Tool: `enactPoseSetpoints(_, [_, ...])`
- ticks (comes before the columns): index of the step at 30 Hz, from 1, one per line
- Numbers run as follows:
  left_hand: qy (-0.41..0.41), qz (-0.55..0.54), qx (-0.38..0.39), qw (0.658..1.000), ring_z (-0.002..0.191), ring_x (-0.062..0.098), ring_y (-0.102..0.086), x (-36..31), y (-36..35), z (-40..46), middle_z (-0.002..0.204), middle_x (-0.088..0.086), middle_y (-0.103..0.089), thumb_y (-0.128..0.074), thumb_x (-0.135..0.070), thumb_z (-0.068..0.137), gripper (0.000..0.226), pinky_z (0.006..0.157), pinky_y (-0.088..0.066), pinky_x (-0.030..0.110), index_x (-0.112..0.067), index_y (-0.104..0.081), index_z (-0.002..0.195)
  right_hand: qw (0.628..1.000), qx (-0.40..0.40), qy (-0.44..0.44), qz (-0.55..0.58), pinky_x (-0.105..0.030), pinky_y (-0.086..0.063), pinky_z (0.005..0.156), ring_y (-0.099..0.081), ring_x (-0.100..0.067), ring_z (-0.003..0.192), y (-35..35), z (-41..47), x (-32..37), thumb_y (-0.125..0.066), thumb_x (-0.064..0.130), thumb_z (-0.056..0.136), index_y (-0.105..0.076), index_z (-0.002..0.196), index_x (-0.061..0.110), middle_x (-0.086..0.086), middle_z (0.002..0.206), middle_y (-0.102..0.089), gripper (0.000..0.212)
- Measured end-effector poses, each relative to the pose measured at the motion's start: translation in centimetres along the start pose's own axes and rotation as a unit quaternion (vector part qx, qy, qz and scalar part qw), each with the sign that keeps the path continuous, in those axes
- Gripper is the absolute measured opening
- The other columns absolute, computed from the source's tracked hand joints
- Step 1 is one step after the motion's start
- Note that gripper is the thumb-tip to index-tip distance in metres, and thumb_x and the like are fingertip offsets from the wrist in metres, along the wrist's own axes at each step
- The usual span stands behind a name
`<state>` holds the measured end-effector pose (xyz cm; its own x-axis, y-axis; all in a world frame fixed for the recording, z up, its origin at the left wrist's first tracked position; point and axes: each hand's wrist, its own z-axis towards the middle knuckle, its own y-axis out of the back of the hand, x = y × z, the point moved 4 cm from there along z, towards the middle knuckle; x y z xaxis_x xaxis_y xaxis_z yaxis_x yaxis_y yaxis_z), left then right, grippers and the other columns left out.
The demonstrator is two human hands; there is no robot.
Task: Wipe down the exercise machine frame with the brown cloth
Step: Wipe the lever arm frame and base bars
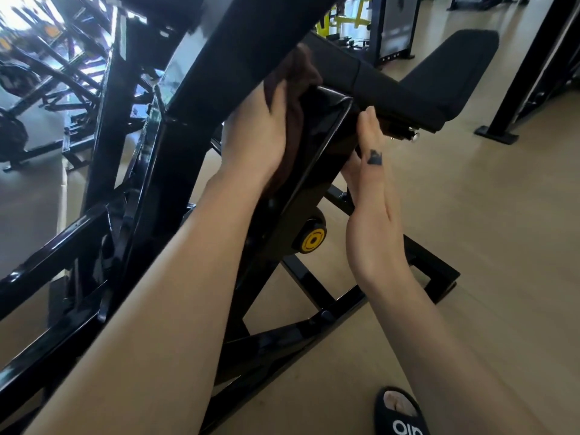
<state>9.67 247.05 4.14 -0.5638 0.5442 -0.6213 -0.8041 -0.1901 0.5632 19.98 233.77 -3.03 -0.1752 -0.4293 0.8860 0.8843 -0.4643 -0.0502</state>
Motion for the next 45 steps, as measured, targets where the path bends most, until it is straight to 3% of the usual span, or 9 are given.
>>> enactPoseSetpoints(7, [-0.195,-0.056,0.090,0.975,0.097,-0.006,-0.059,-3.8,-1.1,-1.0,0.102,-0.016,-0.063,-0.046,-0.033,0.106,0.023,0.083,-0.044,0.011,-0.021,-0.061,0.119,1.000,-0.009,0.019,0.002,-0.045,-0.021,0.128,-0.020,-0.004,0.155,0.0,0.4,-0.3,-0.017,0.034,0.110,-0.028,0.157,0.033,0.010,0.169,-0.024,0.048])
enactPoseSetpoints(11, [-0.101,0.008,0.086,0.991,0.079,-0.016,-0.055,-3.1,-1.1,1.8,0.083,-0.022,-0.056,-0.041,-0.043,0.107,0.020,0.069,-0.040,0.014,-0.041,-0.052,0.091,0.999,-0.025,0.021,-0.012,-0.047,-0.022,0.127,-0.022,-0.004,0.154,0.2,0.4,-0.6,-0.019,0.036,0.110,-0.033,0.158,0.027,0.015,0.167,-0.025,0.051])
enactPoseSetpoints(16, [0.089,0.040,0.019,0.995,0.117,0.019,-0.060,-1.5,-1.5,3.7,0.128,0.002,-0.065,-0.037,-0.047,0.106,0.043,0.096,-0.048,0.034,-0.020,-0.060,0.130,1.000,-0.007,0.015,-0.009,-0.046,-0.021,0.128,-0.021,-0.004,0.155,0.4,0.5,-0.4,-0.019,0.037,0.109,-0.029,0.155,0.037,0.019,0.167,-0.023,0.047])
enactPoseSetpoints(20, [-0.038,-0.025,0.060,0.997,0.100,-0.022,-0.052,-3.1,-1.1,0.9,0.110,-0.022,-0.061,-0.039,-0.036,0.109,0.019,0.084,-0.041,0.006,-0.044,-0.055,0.117,1.000,0.001,0.018,-0.004,-0.044,-0.021,0.128,-0.020,-0.001,0.154,0.4,0.4,-0.1,-0.019,0.033,0.109,-0.029,0.153,0.038,0.017,0.167,-0.022,0.045])
enactPoseSetpoints(23, [-0.165,-0.050,0.094,0.980,0.128,0.002,-0.050,-3.7,-1.2,-1.1,0.139,-0.015,-0.054,-0.040,-0.033,0.109,0.039,0.106,-0.043,0.027,-0.036,-0.043,0.147,1.000,-0.001,0.020,-0.011,-0.041,-0.021,0.128,-0.020,0.002,0.153,0.4,0.5,-0.4,-0.020,0.031,0.110,-0.029,0.157,0.030,0.013,0.168,-0.024,0.047])
enactPoseSetpoints(26, [-0.179,-0.037,0.086,0.979,0.117,0.002,-0.056,-3.3,-1.4,-0.3,0.123,-0.016,-0.061,-0.040,-0.033,0.108,0.030,0.100,-0.048,0.032,-0.028,-0.055,0.134,0.999,-0.011,0.032,-0.012,-0.044,-0.023,0.128,-0.022,0.000,0.153,0.4,0.5,-0.6,-0.021,0.031,0.111,-0.032,0.159,0.022,0.009,0.168,-0.026,0.050])
enactPoseSetpoints(29, [-0.116,-0.024,0.065,0.991,0.101,-0.010,-0.057,-2.0,-1.3,1.5,0.101,-0.030,-0.061,-0.039,-0.035,0.109,0.017,0.090,-0.046,0.016,-0.044,-0.054,0.111,0.998,-0.024,0.047,-0.027,-0.047,-0.023,0.127,-0.019,0.000,0.154,0.2,0.6,-0.7,-0.021,0.031,0.110,-0.032,0.159,0.018,0.008,0.169,-0.025,0.052])
enactPoseSetpoints(34, [0.009,-0.035,-0.013,0.999,0.124,0.015,-0.057,0.9,-0.9,3.7,0.130,-0.002,-0.065,-0.037,-0.035,0.109,0.034,0.111,-0.042,0.042,-0.022,-0.062,0.129,0.998,-0.031,0.046,-0.033,-0.046,-0.023,0.128,-0.017,0.002,0.154,-0.1,0.5,-0.9,-0.020,0.034,0.110,-0.031,0.161,0.018,0.010,0.169,-0.022,0.054])
enactPoseSetpoints(45, [-0.148,-0.050,0.026,0.987,0.121,0.005,-0.056,-2.5,0.3,-6.2,0.132,-0.002,-0.062,-0.046,-0.021,0.108,0.031,0.099,-0.042,0.012,-0.014,-0.055,0.137,0.998,-0.019,0.056,-0.009,-0.048,-0.023,0.127,-0.018,-0.006,0.156,-0.3,0.4,-0.5,-0.020,0.027,0.111,-0.031,0.160,0.019,0.002,0.171,-0.022,0.051])
